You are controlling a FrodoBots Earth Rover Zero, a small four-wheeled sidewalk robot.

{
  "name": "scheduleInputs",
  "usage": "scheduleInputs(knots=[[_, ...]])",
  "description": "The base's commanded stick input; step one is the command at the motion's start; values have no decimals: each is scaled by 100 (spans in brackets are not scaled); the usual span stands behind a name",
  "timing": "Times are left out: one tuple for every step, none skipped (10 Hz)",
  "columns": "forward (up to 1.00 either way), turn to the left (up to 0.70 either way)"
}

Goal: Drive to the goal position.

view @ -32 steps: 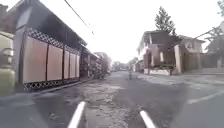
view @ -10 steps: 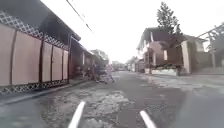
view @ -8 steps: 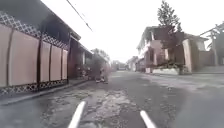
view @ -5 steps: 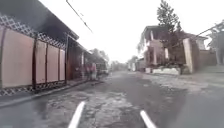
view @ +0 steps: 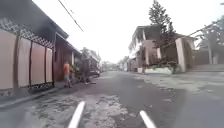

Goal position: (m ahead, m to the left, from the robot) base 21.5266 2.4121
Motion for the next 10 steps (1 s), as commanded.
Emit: scheduleInputs(knots=[[70,0],[70,0],[70,0],[70,0],[70,0],[70,0],[70,0],[70,0],[70,0],[70,0]])
